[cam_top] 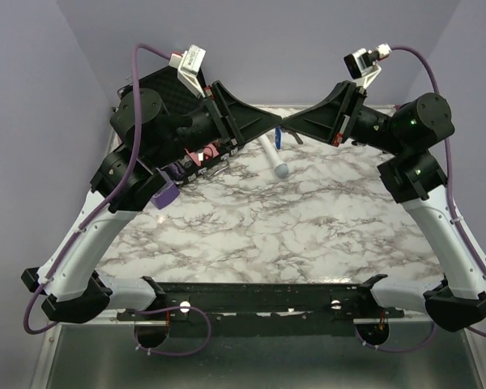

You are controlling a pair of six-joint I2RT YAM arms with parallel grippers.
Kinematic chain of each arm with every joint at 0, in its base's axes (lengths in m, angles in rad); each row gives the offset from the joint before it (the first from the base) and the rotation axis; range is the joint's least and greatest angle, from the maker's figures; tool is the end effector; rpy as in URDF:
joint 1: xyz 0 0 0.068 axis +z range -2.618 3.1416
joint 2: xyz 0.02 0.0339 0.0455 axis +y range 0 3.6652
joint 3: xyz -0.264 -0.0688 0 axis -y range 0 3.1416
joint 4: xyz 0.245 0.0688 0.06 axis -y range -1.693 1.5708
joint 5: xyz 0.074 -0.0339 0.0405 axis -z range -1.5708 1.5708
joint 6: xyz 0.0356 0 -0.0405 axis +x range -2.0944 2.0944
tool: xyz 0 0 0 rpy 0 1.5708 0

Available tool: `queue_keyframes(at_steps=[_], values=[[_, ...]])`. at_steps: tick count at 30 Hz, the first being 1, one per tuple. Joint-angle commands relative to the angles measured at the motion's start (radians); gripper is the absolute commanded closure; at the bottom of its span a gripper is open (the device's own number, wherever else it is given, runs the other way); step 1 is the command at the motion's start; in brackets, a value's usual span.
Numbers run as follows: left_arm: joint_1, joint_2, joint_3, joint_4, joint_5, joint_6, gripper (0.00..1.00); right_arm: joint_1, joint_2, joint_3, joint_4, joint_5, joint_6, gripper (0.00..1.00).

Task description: Remove the keys from the keyring

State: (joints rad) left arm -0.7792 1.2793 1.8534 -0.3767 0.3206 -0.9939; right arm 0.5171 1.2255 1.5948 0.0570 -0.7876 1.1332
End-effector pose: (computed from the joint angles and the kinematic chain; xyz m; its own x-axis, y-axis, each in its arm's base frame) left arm 0.1507 -0.1647 0.5709 -0.6671 -0.4591 -0.5866 0.6006 0.1343 -0.7882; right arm 0.1855 0.1345 0.5473 -0.6716 0.3532 -0.6513 -0.7111 -0.0604 0.7005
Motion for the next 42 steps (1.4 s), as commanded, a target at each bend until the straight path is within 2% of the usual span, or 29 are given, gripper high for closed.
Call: queue_keyframes(at_steps=[1,4,6,10,13,19,23,26,32,42], values=[[-0.014,-0.028,0.012,-0.083,0.008,0.076,0.43,0.006,-0.029,-0.03,-0.009,0.031,-0.021,0.99],[-0.006,-0.035,0.039,-0.142,0.0,0.113,0.22,0.006,-0.027,-0.036,-0.013,0.021,-0.024,0.99],[-0.002,-0.044,0.047,-0.171,-0.008,0.135,0.16,0.006,-0.024,-0.03,-0.026,0.008,-0.035,0.99],[0.024,-0.058,0.07,-0.215,0.017,0.176,0.12,0.006,-0.004,0.001,-0.086,-0.022,-0.064,0.99],[0.075,-0.055,0.098,-0.248,0.089,0.199,0.12,0.006,0.006,0.013,-0.103,-0.062,-0.072,0.99],[0.215,0.023,0.199,-0.319,0.4,0.248,0.23,0.006,0.034,0.03,-0.111,-0.2,-0.058,0.99],[0.222,0.089,0.292,-0.384,0.518,0.307,0.26,0.006,0.051,0.045,-0.111,-0.271,-0.046,0.99],[0.222,0.138,0.32,-0.413,0.609,0.324,0.33,0.006,0.06,0.051,-0.111,-0.294,-0.041,0.99],[0.221,0.158,0.328,-0.435,0.633,0.34,0.38,0.006,0.062,0.053,-0.102,-0.294,-0.036,0.99],[0.181,0.176,0.325,-0.426,0.623,0.344,0.53,0.006,0.069,0.054,-0.089,-0.3,-0.029,0.99]])
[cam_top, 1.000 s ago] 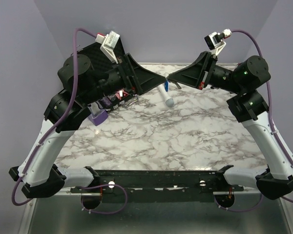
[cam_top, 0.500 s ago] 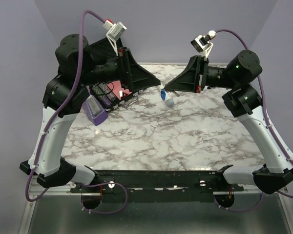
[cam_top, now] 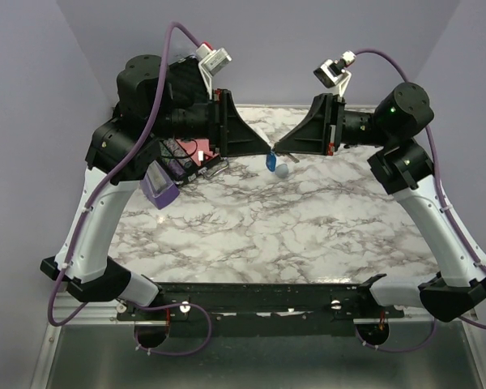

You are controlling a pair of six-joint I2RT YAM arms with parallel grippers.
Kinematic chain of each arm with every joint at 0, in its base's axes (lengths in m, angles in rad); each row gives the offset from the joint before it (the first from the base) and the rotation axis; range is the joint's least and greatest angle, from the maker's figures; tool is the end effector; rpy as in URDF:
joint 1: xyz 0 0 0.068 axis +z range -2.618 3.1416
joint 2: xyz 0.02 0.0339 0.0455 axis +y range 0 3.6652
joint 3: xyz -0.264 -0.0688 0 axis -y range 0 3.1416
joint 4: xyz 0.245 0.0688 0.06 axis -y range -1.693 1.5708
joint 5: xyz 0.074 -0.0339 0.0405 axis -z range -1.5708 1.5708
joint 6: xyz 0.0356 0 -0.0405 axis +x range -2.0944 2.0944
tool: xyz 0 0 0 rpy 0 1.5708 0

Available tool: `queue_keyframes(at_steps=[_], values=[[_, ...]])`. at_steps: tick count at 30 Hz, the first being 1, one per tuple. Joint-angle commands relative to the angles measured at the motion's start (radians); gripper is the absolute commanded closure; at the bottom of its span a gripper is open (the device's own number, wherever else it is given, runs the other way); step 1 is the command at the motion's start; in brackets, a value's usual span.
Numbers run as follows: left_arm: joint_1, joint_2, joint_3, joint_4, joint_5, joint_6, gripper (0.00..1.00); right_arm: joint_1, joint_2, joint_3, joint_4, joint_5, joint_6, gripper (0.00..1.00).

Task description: Remove the keys from the keyring

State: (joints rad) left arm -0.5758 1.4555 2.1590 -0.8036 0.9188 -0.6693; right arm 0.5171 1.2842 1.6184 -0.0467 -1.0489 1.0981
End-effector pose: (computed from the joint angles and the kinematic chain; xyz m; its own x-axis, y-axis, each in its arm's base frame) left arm 0.1798 -0.1505 0.5704 -0.6823 -0.0059 -0.7310 0.7274 0.0952 -0.6796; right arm 0.1978 0.1480 0.5298 -0.7506 0.0837 -0.6555 -0.6607 -0.1146 0.7419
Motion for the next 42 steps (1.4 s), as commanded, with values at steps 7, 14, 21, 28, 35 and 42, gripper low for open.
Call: queue_keyframes(at_steps=[7,14,21,28,35,42], values=[[-0.038,0.005,0.027,-0.002,-0.014,0.024,0.91,0.006,0.007,0.032,0.015,-0.042,0.005,0.99],[-0.05,0.013,0.05,-0.005,-0.055,0.004,1.0,0.006,0.006,0.043,0.013,0.01,-0.006,0.99],[-0.102,-0.026,0.004,0.102,-0.227,-0.107,1.0,0.004,0.007,0.054,0.03,0.093,-0.01,0.99],[-0.188,-0.047,-0.028,0.173,-0.46,-0.21,1.0,0.004,0.01,0.067,0.077,0.19,0.003,0.99],[-0.234,-0.07,-0.048,0.199,-0.593,-0.257,1.0,0.006,0.038,0.058,0.225,0.194,0.092,0.99],[-0.274,-0.086,-0.071,0.242,-0.656,-0.271,1.0,0.006,0.046,0.057,0.263,0.173,0.114,0.99]])
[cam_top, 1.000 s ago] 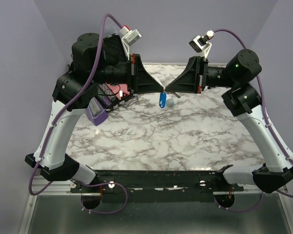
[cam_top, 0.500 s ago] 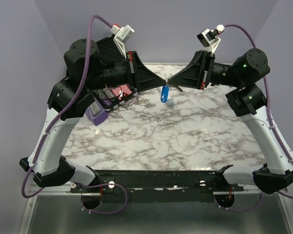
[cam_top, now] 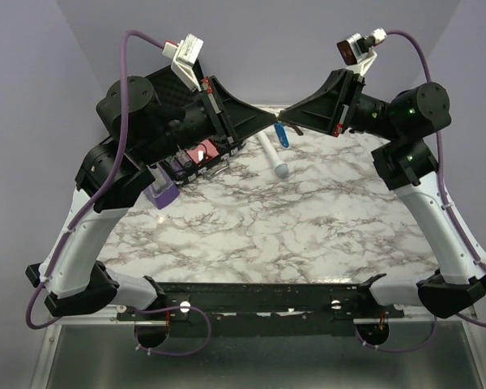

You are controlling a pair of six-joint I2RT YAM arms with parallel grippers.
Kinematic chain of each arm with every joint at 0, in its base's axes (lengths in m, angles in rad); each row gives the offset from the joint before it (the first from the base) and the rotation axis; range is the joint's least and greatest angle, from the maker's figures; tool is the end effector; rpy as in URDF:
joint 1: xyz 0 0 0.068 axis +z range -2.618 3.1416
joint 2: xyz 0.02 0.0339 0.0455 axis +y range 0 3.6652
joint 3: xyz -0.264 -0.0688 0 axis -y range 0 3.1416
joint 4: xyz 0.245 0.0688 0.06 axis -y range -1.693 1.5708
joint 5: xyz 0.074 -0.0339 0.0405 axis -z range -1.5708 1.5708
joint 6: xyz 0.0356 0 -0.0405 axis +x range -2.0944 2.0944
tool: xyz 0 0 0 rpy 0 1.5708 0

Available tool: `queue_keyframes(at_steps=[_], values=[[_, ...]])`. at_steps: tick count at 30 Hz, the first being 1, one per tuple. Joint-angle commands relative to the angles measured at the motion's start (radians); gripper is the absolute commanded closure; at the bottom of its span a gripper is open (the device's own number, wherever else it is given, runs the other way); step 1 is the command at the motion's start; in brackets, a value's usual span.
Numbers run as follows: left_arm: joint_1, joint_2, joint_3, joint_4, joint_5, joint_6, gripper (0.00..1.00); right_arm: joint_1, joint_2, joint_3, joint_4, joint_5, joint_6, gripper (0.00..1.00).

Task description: Remove the keys from the keyring

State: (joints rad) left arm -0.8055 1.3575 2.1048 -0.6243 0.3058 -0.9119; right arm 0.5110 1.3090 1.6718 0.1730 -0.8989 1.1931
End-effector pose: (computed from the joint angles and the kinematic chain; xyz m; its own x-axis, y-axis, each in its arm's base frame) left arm 0.1379 -0.1590 0.5953 -0.6554 -0.4061 -0.6368 0.6150 0.2026 -0.7621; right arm 0.1976 0.1427 0.5606 -0.6644 0.2908 -0.6885 -0.7427 -0.1532 0.6519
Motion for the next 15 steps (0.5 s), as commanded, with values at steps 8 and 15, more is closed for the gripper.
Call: queue_keyframes(at_steps=[8,15], values=[[-0.066,0.005,-0.015,0.066,-0.065,-0.009,1.0,0.012,0.006,-0.023,0.054,0.011,0.019,0.99],[-0.066,-0.055,-0.083,0.052,-0.091,0.018,0.66,0.012,-0.036,-0.049,0.025,0.022,0.003,0.99]])
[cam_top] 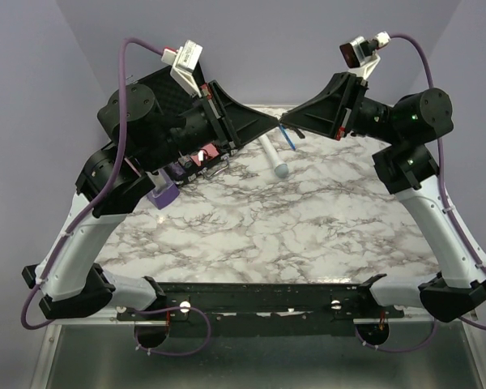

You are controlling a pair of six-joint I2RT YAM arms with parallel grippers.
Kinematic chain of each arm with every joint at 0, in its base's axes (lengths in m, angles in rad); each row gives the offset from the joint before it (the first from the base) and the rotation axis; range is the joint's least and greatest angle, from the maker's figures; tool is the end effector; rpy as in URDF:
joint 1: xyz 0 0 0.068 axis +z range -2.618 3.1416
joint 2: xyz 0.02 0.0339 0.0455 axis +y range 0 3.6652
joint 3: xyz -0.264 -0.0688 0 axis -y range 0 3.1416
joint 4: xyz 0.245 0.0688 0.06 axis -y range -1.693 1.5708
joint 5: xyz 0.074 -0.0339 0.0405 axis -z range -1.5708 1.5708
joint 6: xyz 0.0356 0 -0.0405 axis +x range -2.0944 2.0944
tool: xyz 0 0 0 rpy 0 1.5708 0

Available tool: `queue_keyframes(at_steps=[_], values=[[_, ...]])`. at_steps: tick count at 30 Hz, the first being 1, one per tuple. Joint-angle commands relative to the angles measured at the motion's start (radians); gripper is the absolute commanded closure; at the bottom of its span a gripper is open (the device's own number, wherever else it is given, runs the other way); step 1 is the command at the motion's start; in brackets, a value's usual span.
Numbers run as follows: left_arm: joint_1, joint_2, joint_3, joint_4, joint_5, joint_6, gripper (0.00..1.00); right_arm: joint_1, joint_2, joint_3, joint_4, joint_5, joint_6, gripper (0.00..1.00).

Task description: Remove the keys from the keyring

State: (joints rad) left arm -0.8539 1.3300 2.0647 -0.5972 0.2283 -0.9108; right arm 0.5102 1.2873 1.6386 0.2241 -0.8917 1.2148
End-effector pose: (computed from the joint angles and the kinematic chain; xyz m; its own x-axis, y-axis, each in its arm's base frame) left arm 0.1295 -0.1608 0.5935 -0.6412 -0.4354 -0.6318 0.6117 0.2071 -0.7635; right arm 0.1928 0.1396 0.5600 -0.6560 0.3075 -0.6893 -0.7506 -0.1692 0.6388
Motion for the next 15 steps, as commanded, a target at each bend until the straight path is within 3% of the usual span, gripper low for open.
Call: queue_keyframes(at_steps=[1,9,15], values=[[-0.017,-0.037,-0.049,0.022,-0.02,0.026,0.64,0.013,-0.017,-0.014,-0.041,0.014,-0.027,0.99],[-0.011,-0.094,-0.063,-0.032,-0.009,0.134,0.37,0.013,-0.049,-0.008,-0.207,0.004,-0.117,0.99],[0.039,-0.054,0.046,-0.148,0.121,0.22,0.29,0.013,-0.077,-0.059,-0.163,-0.038,-0.063,0.99]])
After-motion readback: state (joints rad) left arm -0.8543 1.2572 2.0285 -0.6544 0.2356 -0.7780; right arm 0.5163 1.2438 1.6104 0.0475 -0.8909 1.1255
